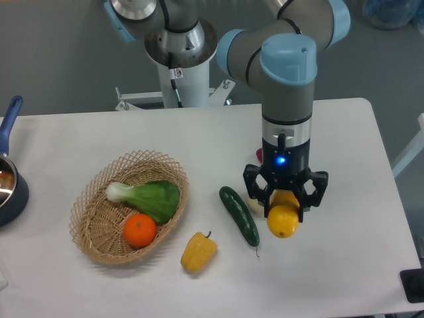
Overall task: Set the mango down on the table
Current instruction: 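Hold the yellow mango in the gripper above the table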
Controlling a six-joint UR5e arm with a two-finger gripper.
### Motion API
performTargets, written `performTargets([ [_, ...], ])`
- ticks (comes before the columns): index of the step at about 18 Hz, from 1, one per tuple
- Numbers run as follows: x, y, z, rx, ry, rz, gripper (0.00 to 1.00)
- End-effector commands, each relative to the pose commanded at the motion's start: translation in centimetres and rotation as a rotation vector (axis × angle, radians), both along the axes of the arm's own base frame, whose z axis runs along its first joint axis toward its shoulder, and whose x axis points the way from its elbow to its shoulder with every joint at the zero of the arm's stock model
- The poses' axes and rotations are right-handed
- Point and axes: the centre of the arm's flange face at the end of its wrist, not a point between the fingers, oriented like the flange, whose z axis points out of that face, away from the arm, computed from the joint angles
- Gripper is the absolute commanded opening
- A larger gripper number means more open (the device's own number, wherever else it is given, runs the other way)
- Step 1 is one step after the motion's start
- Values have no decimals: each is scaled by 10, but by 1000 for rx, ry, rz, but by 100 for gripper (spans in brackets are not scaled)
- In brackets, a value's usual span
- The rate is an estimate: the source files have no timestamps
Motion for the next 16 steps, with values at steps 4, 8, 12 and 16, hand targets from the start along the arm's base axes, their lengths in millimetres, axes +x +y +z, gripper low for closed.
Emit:
performTargets([
  [4,0,-2,-2,-3,-4,3,25],
  [8,-3,-9,0,-4,-1,12,25],
  [12,-2,-9,-5,-21,8,-28,25],
  [16,9,-9,-31,-60,-15,-81,25],
])
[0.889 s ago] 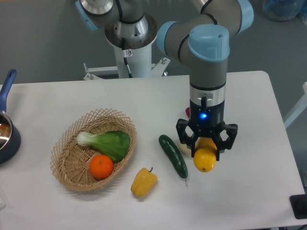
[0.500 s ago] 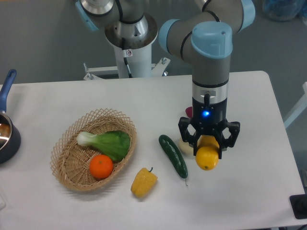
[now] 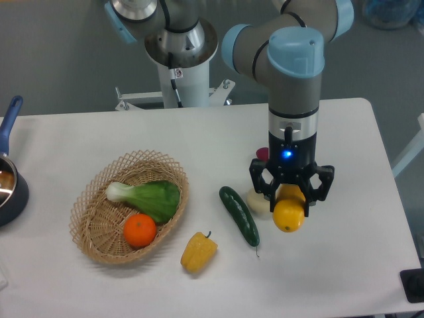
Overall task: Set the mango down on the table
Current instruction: 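Hold the yellow mango in the gripper above the table, then lower the held yellow mango onto the table beside the cucumber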
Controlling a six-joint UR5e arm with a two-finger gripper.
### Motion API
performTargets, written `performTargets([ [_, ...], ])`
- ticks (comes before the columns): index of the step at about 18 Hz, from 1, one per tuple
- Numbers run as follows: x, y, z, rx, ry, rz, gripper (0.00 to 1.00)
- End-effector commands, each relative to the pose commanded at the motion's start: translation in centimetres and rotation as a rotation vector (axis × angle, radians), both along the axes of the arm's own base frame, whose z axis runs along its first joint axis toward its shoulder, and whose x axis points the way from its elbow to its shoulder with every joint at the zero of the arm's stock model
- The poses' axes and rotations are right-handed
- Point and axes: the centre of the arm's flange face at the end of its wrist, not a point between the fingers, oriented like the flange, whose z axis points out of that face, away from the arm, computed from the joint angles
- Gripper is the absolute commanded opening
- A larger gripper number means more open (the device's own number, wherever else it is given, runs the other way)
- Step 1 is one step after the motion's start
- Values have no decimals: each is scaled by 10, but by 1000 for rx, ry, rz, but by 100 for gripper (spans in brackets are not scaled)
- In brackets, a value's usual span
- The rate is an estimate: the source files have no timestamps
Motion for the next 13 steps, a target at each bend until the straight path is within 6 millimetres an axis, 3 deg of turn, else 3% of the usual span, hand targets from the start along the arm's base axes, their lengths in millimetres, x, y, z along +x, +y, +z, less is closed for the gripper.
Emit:
performTargets([
  [5,9,-12,-52,-94,-18,-156,25],
  [13,-42,25,-109,-82,-117,16,25],
])
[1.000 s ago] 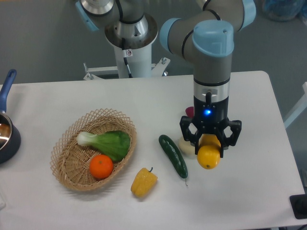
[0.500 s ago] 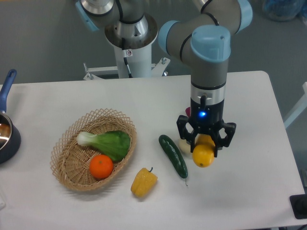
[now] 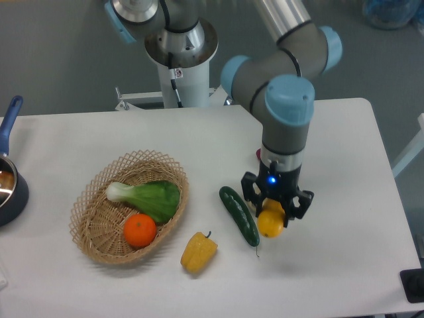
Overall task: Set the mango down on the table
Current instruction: 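Lower the held yellow mango onto the table beside the cucumber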
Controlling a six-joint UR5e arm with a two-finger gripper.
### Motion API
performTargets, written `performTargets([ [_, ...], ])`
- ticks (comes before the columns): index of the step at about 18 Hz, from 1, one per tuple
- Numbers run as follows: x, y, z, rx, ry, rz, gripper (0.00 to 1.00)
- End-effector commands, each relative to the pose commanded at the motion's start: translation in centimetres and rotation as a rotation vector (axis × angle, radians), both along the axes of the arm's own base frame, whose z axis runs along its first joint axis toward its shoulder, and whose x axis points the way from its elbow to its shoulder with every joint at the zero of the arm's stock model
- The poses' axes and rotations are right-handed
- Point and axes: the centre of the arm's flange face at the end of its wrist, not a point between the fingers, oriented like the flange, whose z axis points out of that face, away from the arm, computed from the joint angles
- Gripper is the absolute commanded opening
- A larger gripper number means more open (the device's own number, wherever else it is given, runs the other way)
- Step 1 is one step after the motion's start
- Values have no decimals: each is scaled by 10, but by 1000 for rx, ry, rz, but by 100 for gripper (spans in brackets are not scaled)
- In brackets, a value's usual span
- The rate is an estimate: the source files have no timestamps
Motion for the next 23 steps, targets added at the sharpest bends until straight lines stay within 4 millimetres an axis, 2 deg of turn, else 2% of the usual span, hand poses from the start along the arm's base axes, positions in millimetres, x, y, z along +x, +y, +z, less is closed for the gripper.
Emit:
performTargets([
  [3,-29,18,-14,4,18,-29,25],
  [5,-35,20,-23,-4,23,-62,25],
  [8,-36,18,-39,-28,22,-135,25],
  [12,-40,21,-64,-28,24,-138,26],
  [18,-38,17,-71,-41,14,-143,26],
  [23,-34,9,-84,-135,42,-152,26],
])
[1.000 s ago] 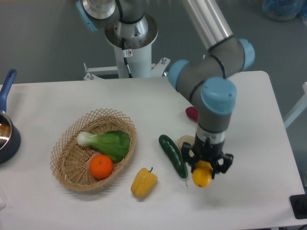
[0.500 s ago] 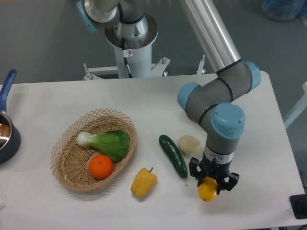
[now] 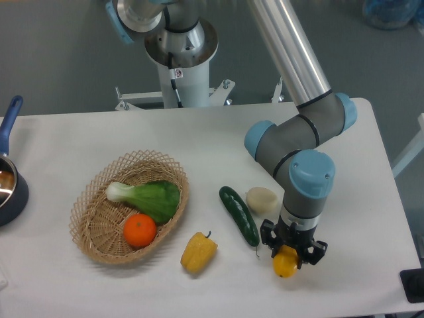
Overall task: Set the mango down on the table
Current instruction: 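Lower the held yellow mango onto the table beside the cucumber, then open the gripper to release the mango and lift away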
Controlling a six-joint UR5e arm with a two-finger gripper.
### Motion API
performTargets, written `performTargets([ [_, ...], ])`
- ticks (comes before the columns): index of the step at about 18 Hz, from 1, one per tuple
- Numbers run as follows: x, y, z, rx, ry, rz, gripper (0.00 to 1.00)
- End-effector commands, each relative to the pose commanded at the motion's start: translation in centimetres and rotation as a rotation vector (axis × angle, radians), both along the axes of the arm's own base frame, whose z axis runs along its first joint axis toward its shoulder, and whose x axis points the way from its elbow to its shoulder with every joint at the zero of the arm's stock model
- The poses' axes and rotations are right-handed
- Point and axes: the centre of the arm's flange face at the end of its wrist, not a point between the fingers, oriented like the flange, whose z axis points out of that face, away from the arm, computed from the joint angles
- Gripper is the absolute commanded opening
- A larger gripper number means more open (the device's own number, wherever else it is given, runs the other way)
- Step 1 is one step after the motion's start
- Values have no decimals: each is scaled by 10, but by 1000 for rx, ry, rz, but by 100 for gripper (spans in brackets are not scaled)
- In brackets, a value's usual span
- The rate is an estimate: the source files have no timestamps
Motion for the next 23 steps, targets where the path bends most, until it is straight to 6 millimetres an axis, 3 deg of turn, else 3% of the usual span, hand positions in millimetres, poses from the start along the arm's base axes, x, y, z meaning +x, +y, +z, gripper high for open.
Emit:
performTargets([
  [2,0,0,0,0,0,3,28],
  [4,0,0,0,0,0,1,41],
  [8,-3,2,3,4,9,0,100],
  [11,-6,3,12,10,25,-2,100],
  [16,-21,4,85,79,120,10,100],
  [20,-45,-34,135,88,193,39,100],
  [23,-65,-79,158,55,224,-12,100],
])
